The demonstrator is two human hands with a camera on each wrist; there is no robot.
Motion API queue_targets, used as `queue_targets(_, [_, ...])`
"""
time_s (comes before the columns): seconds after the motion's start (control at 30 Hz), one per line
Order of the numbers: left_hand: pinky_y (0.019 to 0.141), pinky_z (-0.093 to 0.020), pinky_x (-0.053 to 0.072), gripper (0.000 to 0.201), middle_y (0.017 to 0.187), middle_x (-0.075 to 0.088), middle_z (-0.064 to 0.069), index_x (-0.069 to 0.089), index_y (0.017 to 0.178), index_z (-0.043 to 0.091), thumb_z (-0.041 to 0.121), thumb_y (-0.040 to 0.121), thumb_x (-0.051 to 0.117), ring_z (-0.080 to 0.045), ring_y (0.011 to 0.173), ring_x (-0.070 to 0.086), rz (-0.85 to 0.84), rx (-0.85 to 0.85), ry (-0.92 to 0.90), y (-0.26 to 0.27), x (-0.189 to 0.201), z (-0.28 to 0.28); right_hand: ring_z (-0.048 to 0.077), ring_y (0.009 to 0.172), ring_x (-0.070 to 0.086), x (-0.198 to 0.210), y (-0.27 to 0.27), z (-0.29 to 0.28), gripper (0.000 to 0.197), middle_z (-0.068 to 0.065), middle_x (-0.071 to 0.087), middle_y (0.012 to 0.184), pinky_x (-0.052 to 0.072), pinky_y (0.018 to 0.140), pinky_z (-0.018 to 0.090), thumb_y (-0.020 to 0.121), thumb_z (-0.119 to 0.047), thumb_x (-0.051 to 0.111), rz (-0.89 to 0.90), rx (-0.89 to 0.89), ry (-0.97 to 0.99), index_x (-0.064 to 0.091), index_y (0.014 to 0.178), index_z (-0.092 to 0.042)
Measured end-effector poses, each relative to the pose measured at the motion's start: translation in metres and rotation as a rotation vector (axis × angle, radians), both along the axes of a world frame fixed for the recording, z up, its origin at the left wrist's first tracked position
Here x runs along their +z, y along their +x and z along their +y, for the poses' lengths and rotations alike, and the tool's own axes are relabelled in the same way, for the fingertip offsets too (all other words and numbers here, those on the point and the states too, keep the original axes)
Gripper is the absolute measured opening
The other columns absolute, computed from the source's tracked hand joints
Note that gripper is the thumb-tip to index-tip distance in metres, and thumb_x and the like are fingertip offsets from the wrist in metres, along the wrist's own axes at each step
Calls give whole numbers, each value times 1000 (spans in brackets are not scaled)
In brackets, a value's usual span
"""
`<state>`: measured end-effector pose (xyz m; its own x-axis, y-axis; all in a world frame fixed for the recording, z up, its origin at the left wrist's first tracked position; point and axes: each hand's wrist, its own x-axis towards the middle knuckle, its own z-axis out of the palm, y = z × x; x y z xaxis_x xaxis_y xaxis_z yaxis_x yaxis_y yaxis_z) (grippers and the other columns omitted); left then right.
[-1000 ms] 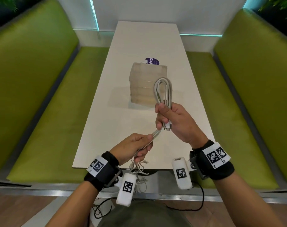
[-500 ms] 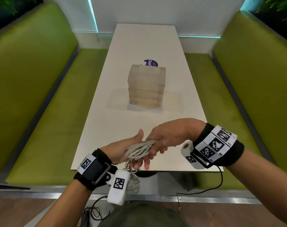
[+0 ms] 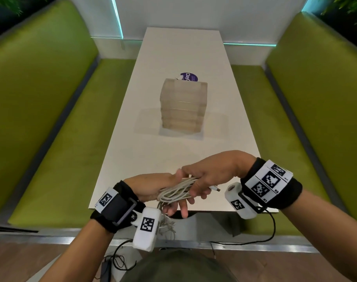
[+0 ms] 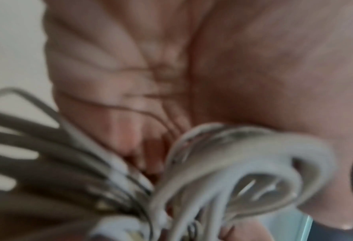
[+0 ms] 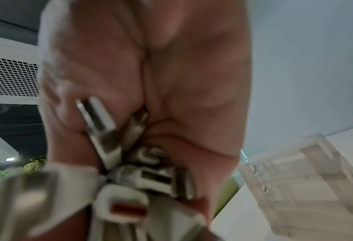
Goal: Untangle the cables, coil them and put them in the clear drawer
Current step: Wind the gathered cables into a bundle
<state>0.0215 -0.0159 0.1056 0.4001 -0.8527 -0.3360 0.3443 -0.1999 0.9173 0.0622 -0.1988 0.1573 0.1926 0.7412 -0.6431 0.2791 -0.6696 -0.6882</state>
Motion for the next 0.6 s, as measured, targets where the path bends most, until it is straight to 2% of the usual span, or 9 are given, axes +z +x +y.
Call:
queue_targets(0.07, [51, -19, 49, 98, 84, 70, -4, 58, 109, 0, 85, 64, 47, -8, 54, 60, -46, -6, 9, -1, 0, -1, 19, 72, 55, 0, 0, 1, 22, 6, 66, 96, 44, 59, 25, 95, -16, 55, 4, -9, -31, 43, 110, -4])
queue_targets(0.2, [44, -19, 42, 66, 60, 60, 2, 65, 92, 6, 69, 75, 59, -7, 41, 49, -89, 123, 126, -3, -2, -2, 17, 69, 50, 4, -2, -1, 19, -3, 64, 82, 39, 48, 11, 97, -16, 51, -126, -52, 1, 45, 111, -4])
queue_targets(0.23, [43, -19, 40, 58, 55, 57, 2, 65, 88, 6, 62, 77, 60, -8, 39, 46, -95, 158, 151, -3, -3, -1, 15, 70, 52, 4, -4, 0, 17, -9, 64, 84, 42, 51, 12, 98, -19, 49, -188, -63, 10, 42, 111, -11])
queue_targets(0.3, [41, -18, 37, 44, 50, 50, 2, 64, 79, 8, 52, 81, 59, -8, 36, 41, -104, 214, 172, -2, -6, 1, 15, 86, 56, 0, -10, 4, 18, -7, 63, 99, 50, 72, 22, 98, -24, 47, -317, -49, 40, 41, 113, -15])
queue_targets(0.33, [40, -18, 35, 40, 48, 48, 2, 62, 76, 8, 47, 84, 58, -9, 35, 38, -103, 227, 172, -3, -7, 2, 18, 98, 52, -2, -12, 4, 22, -2, 58, 109, 48, 84, 31, 98, -26, 48, -413, -7, 35, 43, 115, -14])
queue_targets(0.4, [39, -18, 31, 36, 46, 44, 2, 59, 73, 8, 41, 87, 55, -8, 34, 34, -84, 234, 168, -4, -8, 2, 20, 113, 39, -6, -12, 6, 33, 3, 44, 123, 37, 99, 35, 96, -33, 49, -670, 115, -22, 45, 122, -13])
queue_targets(0.43, [38, -17, 30, 36, 45, 43, 3, 58, 72, 8, 41, 87, 55, -8, 34, 33, -71, 242, 169, -5, -8, 1, 20, 116, 36, -8, -11, 6, 39, 4, 43, 127, 32, 101, 34, 94, -37, 52, -746, 158, -47, 44, 124, -14])
queue_targets(0.5, [37, -16, 28, 36, 44, 41, 3, 56, 72, 8, 41, 86, 54, -7, 33, 31, -51, 266, 183, -4, -8, 2, 21, 114, 44, -13, -13, 6, 56, 1, 55, 123, 29, 103, 35, 83, -46, 65, -688, 146, -67, 38, 123, -18])
queue_targets(0.6, [36, -16, 27, 41, 44, 41, 5, 57, 70, 9, 48, 84, 58, -6, 32, 30, -53, 240, 190, -2, -8, 4, 23, 92, 58, -22, -20, 5, 62, -1, 67, 105, 38, 91, 33, 78, -43, 73, -561, 19, -65, 32, 116, -18])
